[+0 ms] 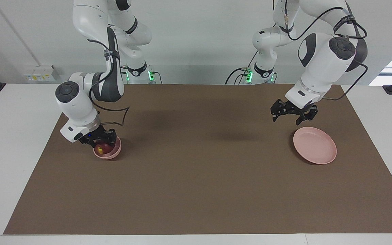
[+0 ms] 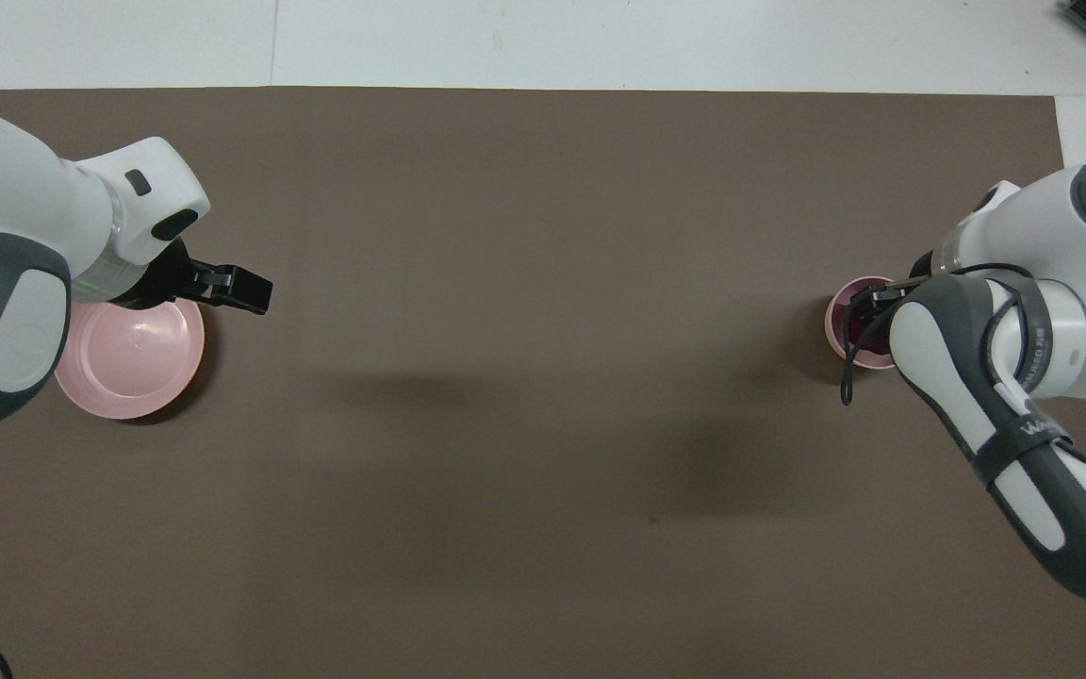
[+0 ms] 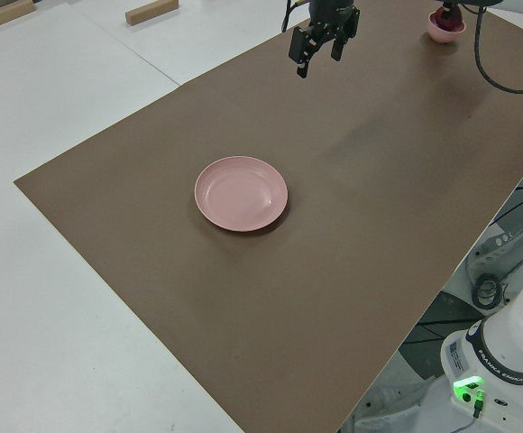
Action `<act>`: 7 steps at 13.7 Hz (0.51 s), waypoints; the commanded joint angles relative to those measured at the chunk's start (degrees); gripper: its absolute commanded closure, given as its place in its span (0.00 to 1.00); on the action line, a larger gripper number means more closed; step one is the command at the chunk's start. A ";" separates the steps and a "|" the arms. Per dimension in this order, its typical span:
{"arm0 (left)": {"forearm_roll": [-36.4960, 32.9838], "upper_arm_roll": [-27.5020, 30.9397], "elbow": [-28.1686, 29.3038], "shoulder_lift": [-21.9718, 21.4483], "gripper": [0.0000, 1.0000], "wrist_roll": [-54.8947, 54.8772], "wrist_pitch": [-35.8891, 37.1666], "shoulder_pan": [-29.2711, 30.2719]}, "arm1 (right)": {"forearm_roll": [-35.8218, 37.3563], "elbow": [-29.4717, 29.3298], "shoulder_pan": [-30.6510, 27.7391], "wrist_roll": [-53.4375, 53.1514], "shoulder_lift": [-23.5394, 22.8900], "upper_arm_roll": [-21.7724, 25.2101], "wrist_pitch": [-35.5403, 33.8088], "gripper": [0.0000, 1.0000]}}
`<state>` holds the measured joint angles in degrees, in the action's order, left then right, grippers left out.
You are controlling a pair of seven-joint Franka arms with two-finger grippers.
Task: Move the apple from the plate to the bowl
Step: 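Carry the apple over the pink bowl with the right gripper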
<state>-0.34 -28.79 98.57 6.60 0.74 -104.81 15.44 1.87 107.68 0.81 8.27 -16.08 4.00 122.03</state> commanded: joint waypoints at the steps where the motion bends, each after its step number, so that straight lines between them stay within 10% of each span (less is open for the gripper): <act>1: -1.42 -0.13 -0.57 -0.63 0.00 -0.65 1.28 0.73 | 1.29 0.52 -0.37 -1.76 -0.09 -0.66 1.46 1.00; 4: -3.96 -0.21 -0.75 -0.54 0.00 -0.65 1.28 0.73 | 1.21 0.52 -0.37 -1.85 -0.97 -0.66 1.89 0.98; 7: -5.36 0.57 -1.10 -0.45 0.00 -0.74 1.36 0.73 | 1.21 0.52 -0.37 -1.85 -1.32 -0.66 1.90 0.70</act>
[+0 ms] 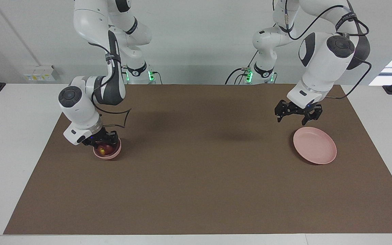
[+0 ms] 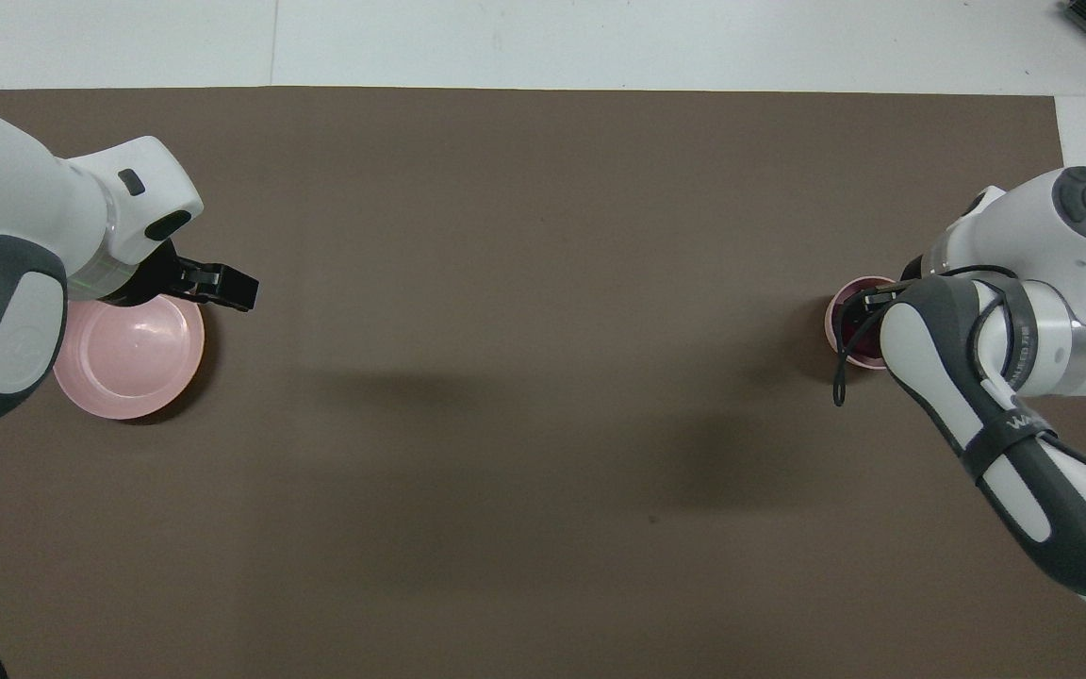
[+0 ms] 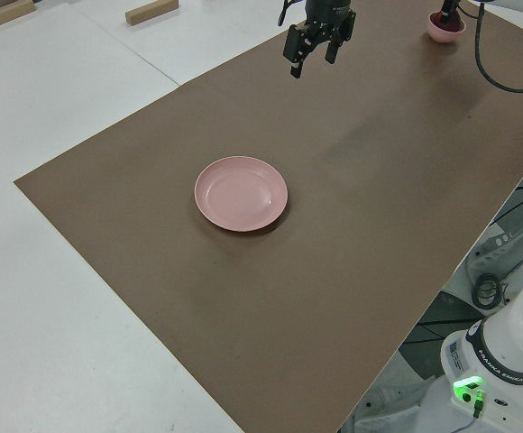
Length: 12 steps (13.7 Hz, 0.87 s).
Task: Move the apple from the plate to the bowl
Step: 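Carry the apple over the pink bowl with the right gripper, then release the apple into the bowl and raise the right gripper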
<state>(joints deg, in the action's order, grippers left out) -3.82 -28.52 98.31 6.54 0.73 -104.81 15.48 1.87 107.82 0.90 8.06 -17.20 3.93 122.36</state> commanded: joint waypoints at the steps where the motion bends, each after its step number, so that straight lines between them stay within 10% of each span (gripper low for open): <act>1: -2.42 1.01 -0.93 -0.39 0.00 -0.82 1.36 0.52 | 1.21 0.37 -0.46 -1.65 -0.46 -0.59 1.57 0.48; 4: -2.42 7.04 -2.76 -0.56 0.00 -1.17 3.98 -4.98 | 1.12 0.28 -0.46 -1.99 -0.46 -0.59 1.57 0.00; 12: -1.72 21.03 -12.79 -0.65 0.00 -6.01 14.18 -16.77 | 1.03 -2.36 -0.37 -1.82 4.71 -0.59 -1.94 0.00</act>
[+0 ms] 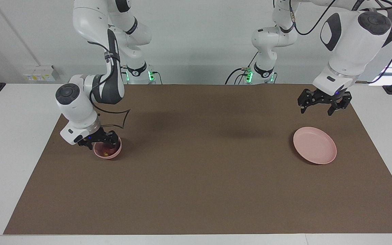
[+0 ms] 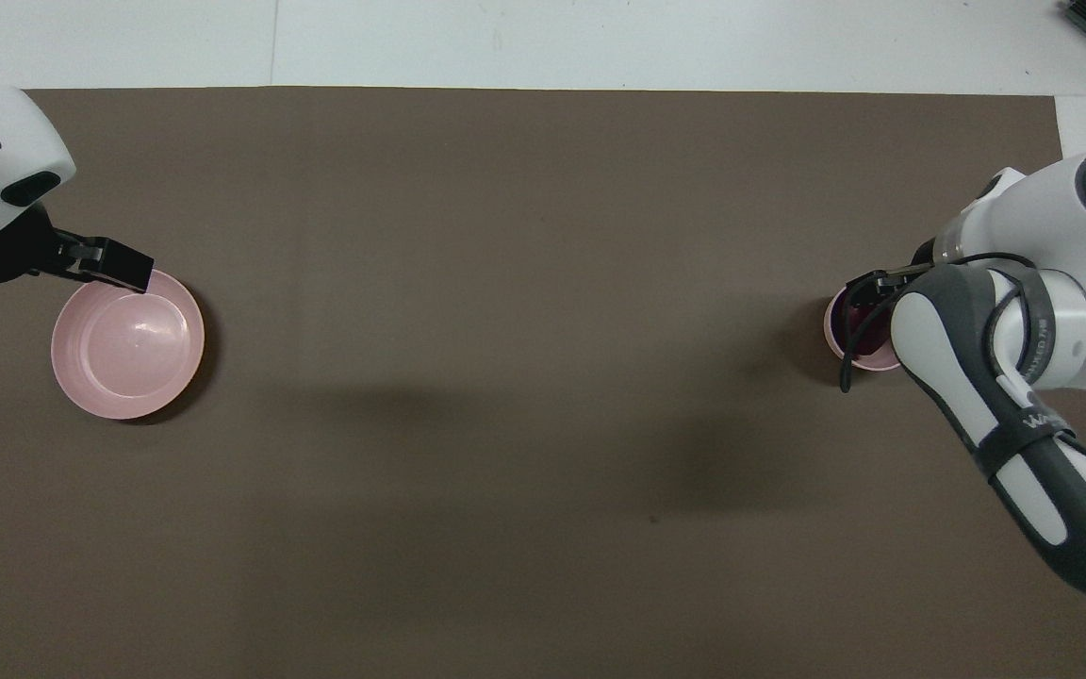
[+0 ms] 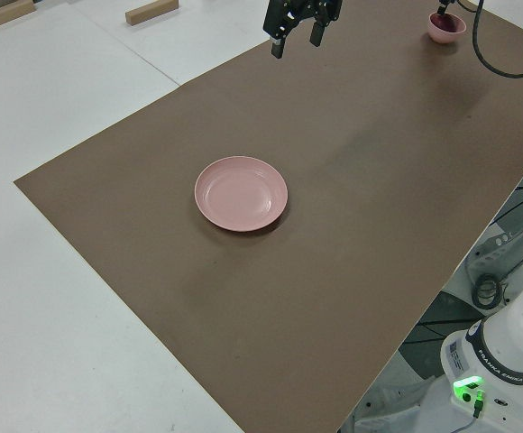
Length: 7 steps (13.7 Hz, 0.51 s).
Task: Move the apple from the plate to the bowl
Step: 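Release the apple into the bowl and raise the right gripper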
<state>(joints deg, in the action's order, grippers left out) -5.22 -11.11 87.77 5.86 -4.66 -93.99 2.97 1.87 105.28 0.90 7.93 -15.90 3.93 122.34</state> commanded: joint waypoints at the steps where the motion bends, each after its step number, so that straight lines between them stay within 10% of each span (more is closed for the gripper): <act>1: -0.06 5.46 -2.34 -0.58 0.00 -0.61 3.99 -6.03 | 0.77 0.11 -0.28 -1.69 4.99 -0.59 -3.15 0.00; 7: 0.21 6.71 -1.20 -5.77 0.00 -0.26 9.09 -8.42 | 0.24 -3.67 0.86 -8.98 12.81 -1.12 -15.27 0.00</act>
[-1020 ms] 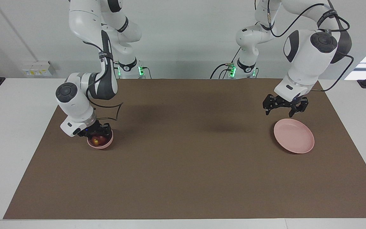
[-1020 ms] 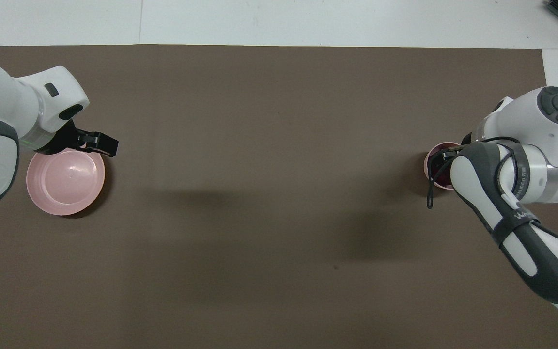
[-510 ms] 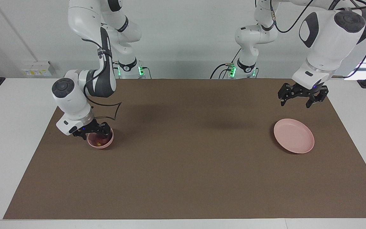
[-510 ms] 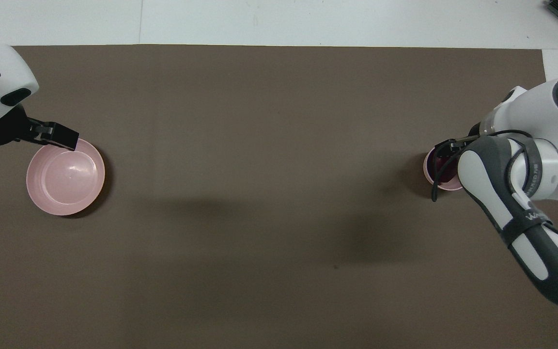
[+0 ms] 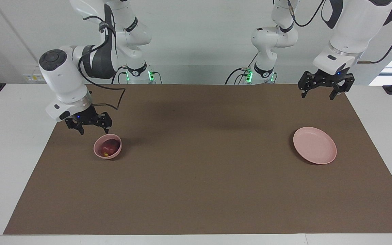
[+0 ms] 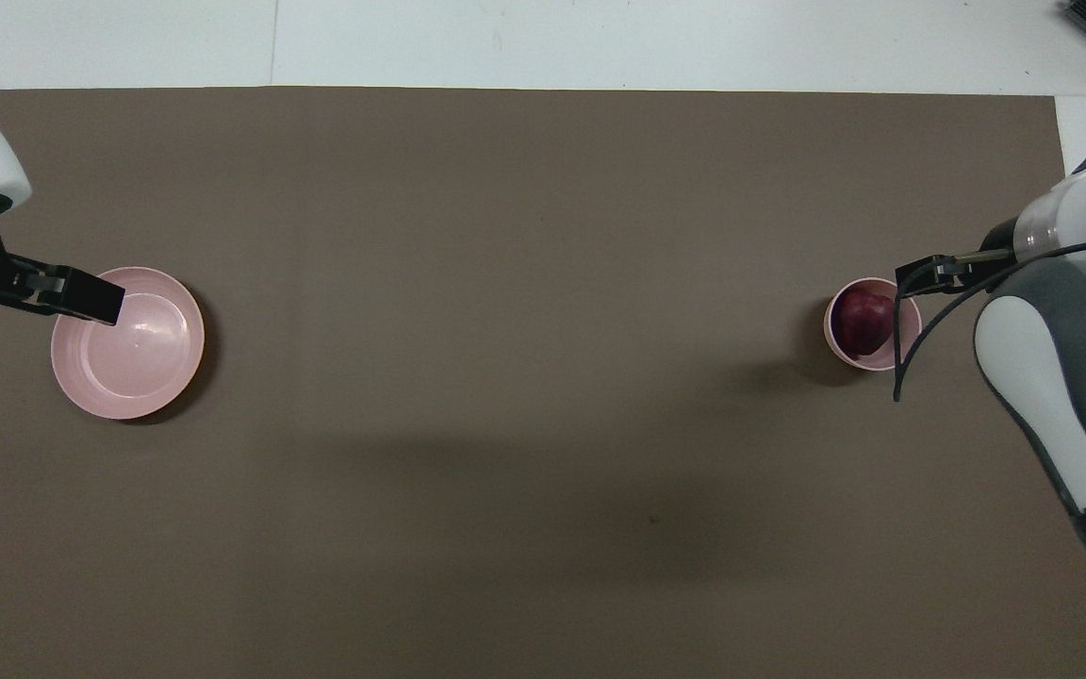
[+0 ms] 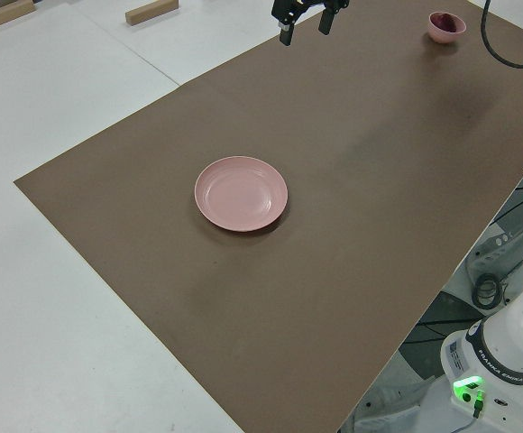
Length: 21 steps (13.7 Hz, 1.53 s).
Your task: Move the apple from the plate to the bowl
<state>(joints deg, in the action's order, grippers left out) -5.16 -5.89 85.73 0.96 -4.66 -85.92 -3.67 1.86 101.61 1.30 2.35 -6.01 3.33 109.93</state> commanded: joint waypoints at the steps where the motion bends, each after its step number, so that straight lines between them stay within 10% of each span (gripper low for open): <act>1: 1.02 1.59 0.85 -0.88 0.00 -0.53 0.84 -1.69 | 0.25 -0.45 0.63 -4.01 4.50 -0.52 -4.79 0.00; 10: 2.70 3.34 1.99 -2.10 0.00 -0.79 1.37 -2.75 | -2.65 -16.44 -0.25 -7.18 9.60 0.62 -26.59 0.00; 21: 7.01 6.77 0.67 -2.72 0.00 0.09 4.18 -3.54 | -2.03 -9.07 -0.25 -6.57 14.44 0.18 -26.08 0.00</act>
<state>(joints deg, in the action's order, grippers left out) 1.36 -1.10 86.35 -0.97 -4.83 -83.45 -5.80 0.55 90.11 1.83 -4.04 6.44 3.84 82.93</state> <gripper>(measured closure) 0.000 0.000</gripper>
